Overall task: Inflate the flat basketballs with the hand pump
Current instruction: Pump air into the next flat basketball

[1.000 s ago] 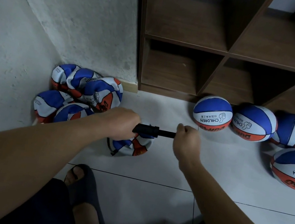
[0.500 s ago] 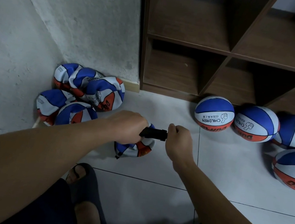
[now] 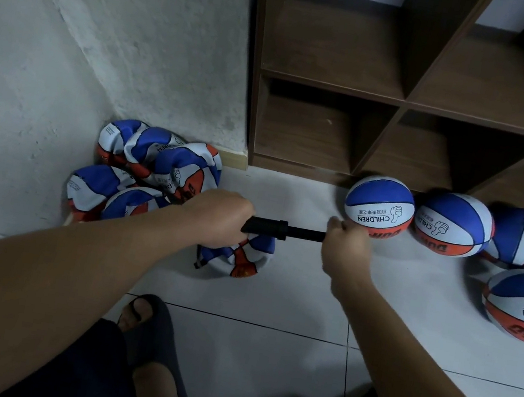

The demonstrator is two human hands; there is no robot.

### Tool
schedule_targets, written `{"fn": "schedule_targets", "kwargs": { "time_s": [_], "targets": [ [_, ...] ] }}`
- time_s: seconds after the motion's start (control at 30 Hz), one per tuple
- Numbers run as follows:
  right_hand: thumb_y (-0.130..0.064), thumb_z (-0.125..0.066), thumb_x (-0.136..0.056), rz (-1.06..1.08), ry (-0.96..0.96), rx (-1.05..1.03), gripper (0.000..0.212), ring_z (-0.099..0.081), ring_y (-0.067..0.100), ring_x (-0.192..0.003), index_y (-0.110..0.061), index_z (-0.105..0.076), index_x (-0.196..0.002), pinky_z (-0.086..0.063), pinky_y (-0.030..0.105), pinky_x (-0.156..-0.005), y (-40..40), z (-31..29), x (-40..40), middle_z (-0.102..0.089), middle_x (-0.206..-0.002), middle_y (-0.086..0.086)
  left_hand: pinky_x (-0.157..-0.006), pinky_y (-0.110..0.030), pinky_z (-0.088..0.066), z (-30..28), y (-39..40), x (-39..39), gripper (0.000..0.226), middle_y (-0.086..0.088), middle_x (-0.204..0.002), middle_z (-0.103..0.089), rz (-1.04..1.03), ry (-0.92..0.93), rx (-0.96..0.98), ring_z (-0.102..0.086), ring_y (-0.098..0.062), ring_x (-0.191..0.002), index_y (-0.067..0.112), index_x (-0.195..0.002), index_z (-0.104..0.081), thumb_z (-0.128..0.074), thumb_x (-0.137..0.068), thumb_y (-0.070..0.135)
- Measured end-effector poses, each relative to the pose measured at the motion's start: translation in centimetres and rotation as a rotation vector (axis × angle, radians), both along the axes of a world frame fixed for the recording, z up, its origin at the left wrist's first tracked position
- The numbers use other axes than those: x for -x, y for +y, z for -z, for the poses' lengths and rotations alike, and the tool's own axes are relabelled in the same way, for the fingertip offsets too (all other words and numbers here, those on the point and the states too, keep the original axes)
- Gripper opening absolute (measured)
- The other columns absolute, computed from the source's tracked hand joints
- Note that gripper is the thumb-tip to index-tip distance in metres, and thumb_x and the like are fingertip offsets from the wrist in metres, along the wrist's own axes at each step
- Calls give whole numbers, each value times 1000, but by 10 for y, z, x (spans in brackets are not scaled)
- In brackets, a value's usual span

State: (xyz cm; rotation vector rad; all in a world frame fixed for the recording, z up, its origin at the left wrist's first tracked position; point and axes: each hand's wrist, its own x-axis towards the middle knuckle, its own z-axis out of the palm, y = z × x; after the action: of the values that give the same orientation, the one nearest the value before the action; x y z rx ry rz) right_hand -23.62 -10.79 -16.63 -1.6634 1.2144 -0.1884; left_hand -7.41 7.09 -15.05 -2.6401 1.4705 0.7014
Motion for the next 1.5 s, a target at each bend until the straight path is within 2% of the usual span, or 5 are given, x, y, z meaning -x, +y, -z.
{"fn": "schedule_targets", "kwargs": {
  "time_s": [0.23,0.67,0.87,1.2,1.5],
  "targets": [
    [-31,-45,-112,-64,-24,25,41,-49,19,-61,-4,-61,-86,-37,33,-55,37,-3,-12,-56,-70,7,-52,-32,-38,-8,-10,14,23,0,-76,-60,71,-19,28,-58,-18,-63,28,-80,-51,-67,-98,28],
    [-30,-50,-109,-70,38,-58,36,-48,24,-63,-7,-59,-82,-41,37,-59,18,-6,-7,-51,-69,8,-53,-32,-41,-4,-6,12,18,0,-76,-62,63,15,11,-61,-20,-63,30,-84,-55,-62,-99,26],
    [-19,-56,-102,120,2,-126,13,-41,25,-69,-14,-55,-89,-36,32,-52,-33,-11,6,-49,-87,11,-61,-39,-59,-1,12,-13,17,2,-75,-65,-39,-22,-21,-66,-18,-64,29,-83,-59,-62,-99,34],
    [-28,-44,-111,-39,4,32,41,-49,23,-63,-2,-59,-84,-35,34,-57,38,-2,-5,-53,-69,7,-53,-33,-40,-8,-7,16,11,1,-77,-60,64,-13,-2,-59,-19,-64,25,-89,-59,-65,-98,25],
    [-34,-46,-111,-98,-8,-17,41,-46,17,-58,-5,-63,-88,-36,32,-53,37,-1,-16,-53,-68,5,-55,-34,-47,-11,-6,14,4,1,-78,-63,61,-2,23,-63,-19,-67,25,-93,-64,-64,-98,25]
  ]
}}
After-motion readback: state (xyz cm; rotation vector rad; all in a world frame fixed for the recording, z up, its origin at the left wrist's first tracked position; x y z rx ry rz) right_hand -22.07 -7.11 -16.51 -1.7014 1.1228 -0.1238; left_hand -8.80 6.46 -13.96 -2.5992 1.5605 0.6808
